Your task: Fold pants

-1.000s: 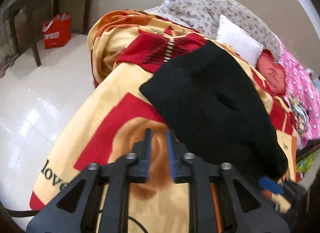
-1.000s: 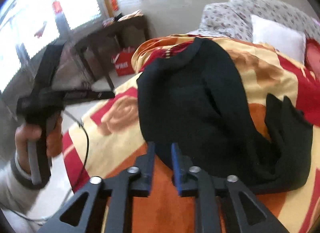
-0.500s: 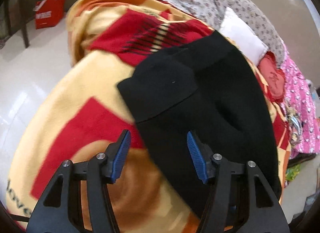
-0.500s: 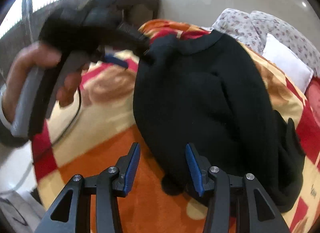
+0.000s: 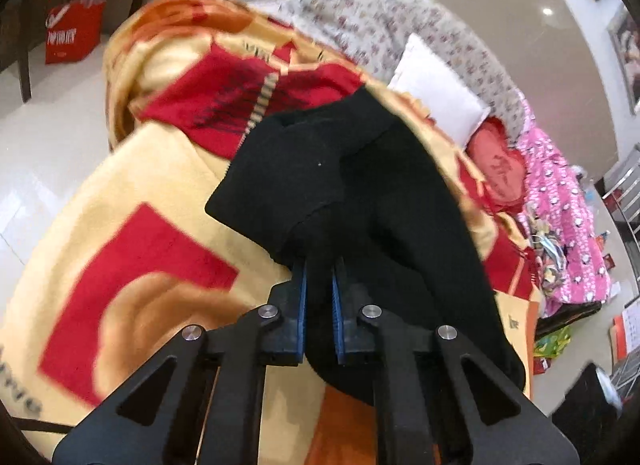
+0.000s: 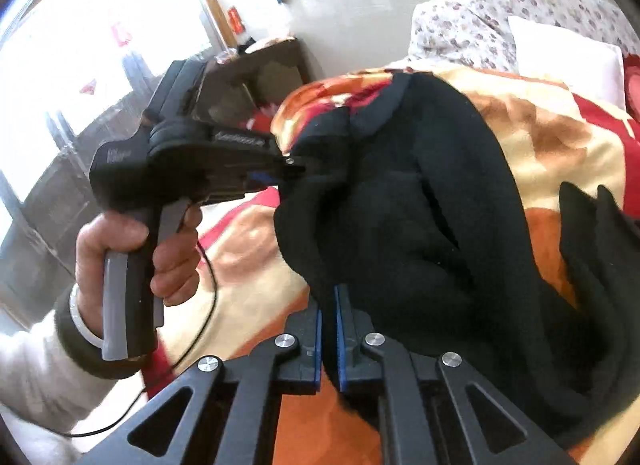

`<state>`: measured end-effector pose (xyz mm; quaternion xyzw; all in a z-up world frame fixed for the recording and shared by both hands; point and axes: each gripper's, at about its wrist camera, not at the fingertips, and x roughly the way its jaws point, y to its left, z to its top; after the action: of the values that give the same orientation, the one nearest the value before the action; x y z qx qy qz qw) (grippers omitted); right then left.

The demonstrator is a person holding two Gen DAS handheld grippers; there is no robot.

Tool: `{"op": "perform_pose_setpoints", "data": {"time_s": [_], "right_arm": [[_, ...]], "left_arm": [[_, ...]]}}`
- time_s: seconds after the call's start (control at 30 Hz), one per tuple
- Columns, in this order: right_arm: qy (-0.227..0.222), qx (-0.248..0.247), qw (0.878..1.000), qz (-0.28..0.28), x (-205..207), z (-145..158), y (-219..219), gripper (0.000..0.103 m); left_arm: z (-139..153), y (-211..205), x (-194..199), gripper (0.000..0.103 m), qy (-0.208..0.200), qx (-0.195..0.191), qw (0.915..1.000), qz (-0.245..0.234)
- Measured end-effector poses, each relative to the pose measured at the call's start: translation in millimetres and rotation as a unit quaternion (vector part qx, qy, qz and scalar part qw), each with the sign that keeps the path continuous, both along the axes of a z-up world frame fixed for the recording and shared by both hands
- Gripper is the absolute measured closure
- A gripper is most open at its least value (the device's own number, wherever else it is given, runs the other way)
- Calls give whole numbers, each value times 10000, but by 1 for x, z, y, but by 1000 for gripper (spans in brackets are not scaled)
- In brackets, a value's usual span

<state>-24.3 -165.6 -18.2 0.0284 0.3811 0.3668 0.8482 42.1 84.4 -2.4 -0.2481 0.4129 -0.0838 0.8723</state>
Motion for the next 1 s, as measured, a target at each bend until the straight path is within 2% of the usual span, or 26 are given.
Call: {"op": "perform_pose_setpoints", "data": {"time_s": [0.1,0.2,0.27,0.33,0.37,0.43,0.47,0.5,0.53,0.57,0.6,0.67,0.77,0.83,0.9,1.0], "right_arm": [[103,155,9996,227,-15,9,-4,98],[144,78,9987,487,-36,7,-3,98],[167,-47,9987,481,-41,-7,0,98],[487,-138,9977,452,-38,-21,3,93],[620,-119,9969,469,-38,-19,3,91],[459,51,9980,433,-47,-4,-7,89],[305,202,9985,415,-50,9,-14,85],[156,297,9988,345,-56,23,-23,72],[-19,319,9993,210,-58,36,-30,63],[-181,264,9995,29,-57,46,-36,49],[-371,170,9990,-191,-54,53,-39,44],[-606,-51,9970,-477,-42,57,-41,44],[-335,-319,9979,-460,-10,44,-29,44],[-103,-530,9981,-299,11,24,-15,48],[-88,-964,9943,-456,26,8,-8,96],[-150,-1093,9918,-643,53,7,-10,98]], "left_arm": [[10,13,-46,94,-133,118,9998,71],[-6,22,-74,94,68,435,9989,163],[-23,21,-79,93,300,727,9967,178],[-30,22,-83,90,445,850,9953,154],[-27,25,-85,88,414,873,9952,144],[-11,29,-90,87,197,1039,9941,258],[1,31,-93,87,29,1181,9923,377],[10,33,-96,86,-134,1311,9901,474],[15,35,-98,78,-229,1367,9891,507],[22,36,-99,68,-324,1376,9887,497],[26,35,-97,63,-389,1353,9890,459],[27,32,-90,60,-438,1338,9894,367],[14,14,-74,60,-291,1290,9912,79],[0,-2,-62,60,-134,1320,9911,-110],[-18,-17,-53,60,104,1403,9895,-341],[-34,-33,-51,60,202,1538,9860,-620]]}}
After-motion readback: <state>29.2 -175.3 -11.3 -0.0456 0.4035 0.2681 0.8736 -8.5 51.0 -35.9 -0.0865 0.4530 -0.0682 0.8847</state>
